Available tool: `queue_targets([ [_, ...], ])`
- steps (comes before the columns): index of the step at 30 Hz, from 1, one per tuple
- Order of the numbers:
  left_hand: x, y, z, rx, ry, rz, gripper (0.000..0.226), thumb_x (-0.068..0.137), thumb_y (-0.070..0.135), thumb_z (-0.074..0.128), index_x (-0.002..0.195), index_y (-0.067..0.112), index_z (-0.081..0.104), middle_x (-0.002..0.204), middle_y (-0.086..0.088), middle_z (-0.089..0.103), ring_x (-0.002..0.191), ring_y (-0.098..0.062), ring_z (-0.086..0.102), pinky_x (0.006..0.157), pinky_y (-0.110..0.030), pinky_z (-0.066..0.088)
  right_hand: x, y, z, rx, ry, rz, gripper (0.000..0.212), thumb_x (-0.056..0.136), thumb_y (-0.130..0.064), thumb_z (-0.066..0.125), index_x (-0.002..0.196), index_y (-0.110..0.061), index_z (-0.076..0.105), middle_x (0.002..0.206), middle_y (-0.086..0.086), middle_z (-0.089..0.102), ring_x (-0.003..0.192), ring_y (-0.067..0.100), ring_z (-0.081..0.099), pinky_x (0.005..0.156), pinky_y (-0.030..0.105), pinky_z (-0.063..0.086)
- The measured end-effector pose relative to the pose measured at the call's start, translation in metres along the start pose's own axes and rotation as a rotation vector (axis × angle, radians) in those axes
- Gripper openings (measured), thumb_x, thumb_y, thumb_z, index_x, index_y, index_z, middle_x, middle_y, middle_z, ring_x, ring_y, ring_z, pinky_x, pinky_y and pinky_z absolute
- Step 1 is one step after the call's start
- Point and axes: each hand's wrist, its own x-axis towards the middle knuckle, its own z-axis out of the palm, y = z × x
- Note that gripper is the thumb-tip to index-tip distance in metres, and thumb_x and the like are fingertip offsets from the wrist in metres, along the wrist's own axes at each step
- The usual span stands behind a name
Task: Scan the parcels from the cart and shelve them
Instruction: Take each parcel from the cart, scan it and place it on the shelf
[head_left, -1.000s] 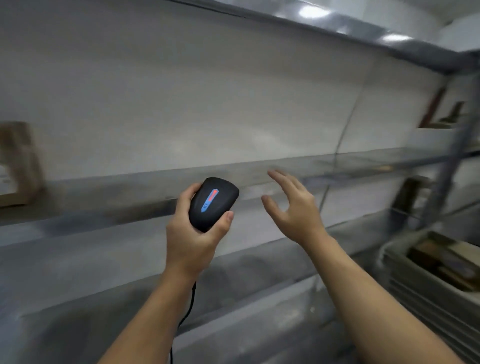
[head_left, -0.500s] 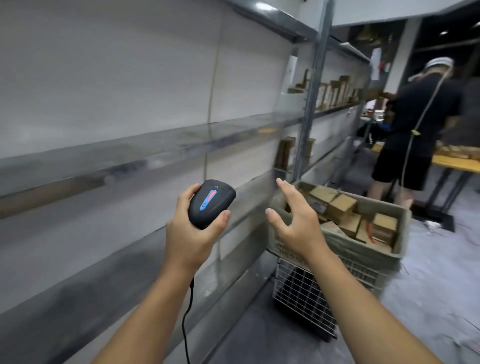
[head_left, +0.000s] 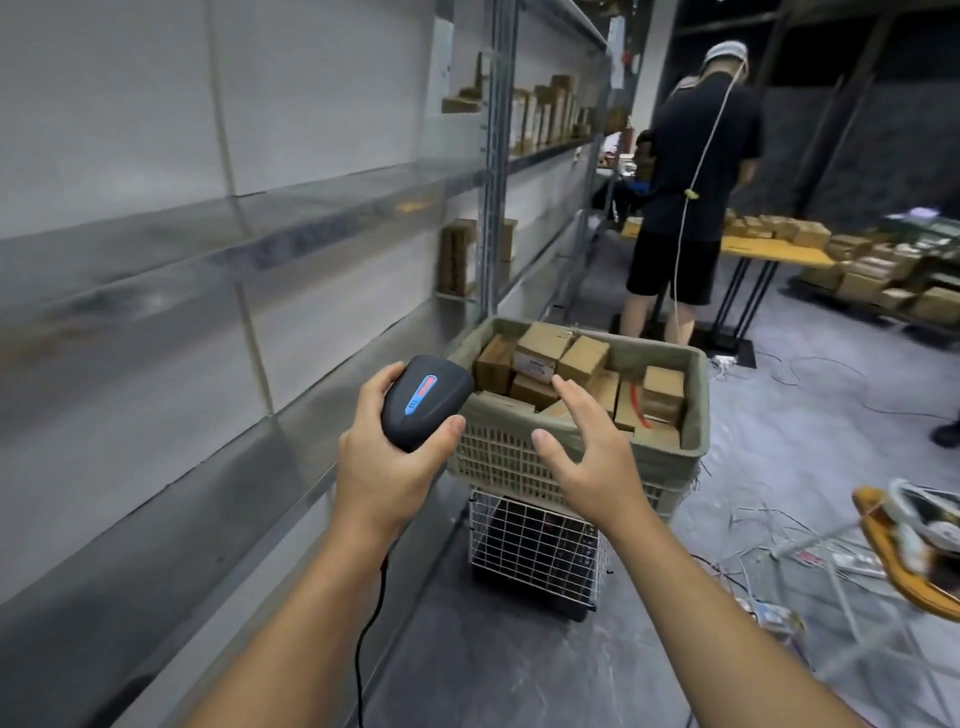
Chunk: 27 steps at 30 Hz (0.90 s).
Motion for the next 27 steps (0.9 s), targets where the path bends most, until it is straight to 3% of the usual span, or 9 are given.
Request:
queue_targets([
  [8, 0.087, -0.056, 0.062, -0.048, -0.145, -0.038, 0.064, 0.068, 0.044, 0.081, 0.126, 0.041, 0.054, 0.101, 0.043, 0.064, 0.094, 0.012, 0.064, 0.075, -0.004, 0.046, 0.085, 0.051, 0.040, -0.034, 0.037, 0.150, 0.059, 0.099, -0.036, 0.059, 0.153, -0.027, 0.038, 0.160, -0.005, 0.035, 0.149, 0.008, 0.025, 0.122, 0.038, 0.025],
  [13, 0.133, -0.090, 0.100, -0.044, -0.221, -0.076, 0.065, 0.076, 0.030, 0.090, 0.131, 0.032, 0.055, 0.102, 0.026, 0.069, 0.093, 0.013, 0.064, 0.074, -0.005, 0.047, 0.125, 0.082, 0.055, -0.029, 0.085, 0.228, 0.057, 0.099, -0.036, 0.059, 0.152, -0.026, 0.040, 0.158, -0.004, 0.038, 0.147, 0.010, 0.030, 0.121, 0.039, 0.028],
  [18, 0.166, -0.114, 0.135, -0.015, -0.267, -0.114, 0.066, 0.077, 0.030, 0.088, 0.135, 0.029, 0.055, 0.106, 0.023, 0.066, 0.092, 0.016, 0.061, 0.074, -0.003, 0.045, 0.154, 0.113, 0.056, -0.016, 0.116, 0.298, 0.056, 0.099, -0.034, 0.060, 0.151, -0.022, 0.042, 0.155, -0.002, 0.041, 0.144, 0.011, 0.035, 0.120, 0.037, 0.031],
  [27, 0.227, -0.152, 0.217, 0.051, -0.295, -0.150, 0.066, 0.078, 0.028, 0.087, 0.134, 0.027, 0.054, 0.111, 0.023, 0.063, 0.096, 0.018, 0.059, 0.075, -0.001, 0.043, 0.236, 0.196, 0.054, 0.031, 0.129, 0.394, 0.057, 0.100, -0.034, 0.059, 0.152, -0.022, 0.040, 0.154, -0.004, 0.041, 0.135, 0.001, 0.034, 0.109, 0.021, 0.026],
])
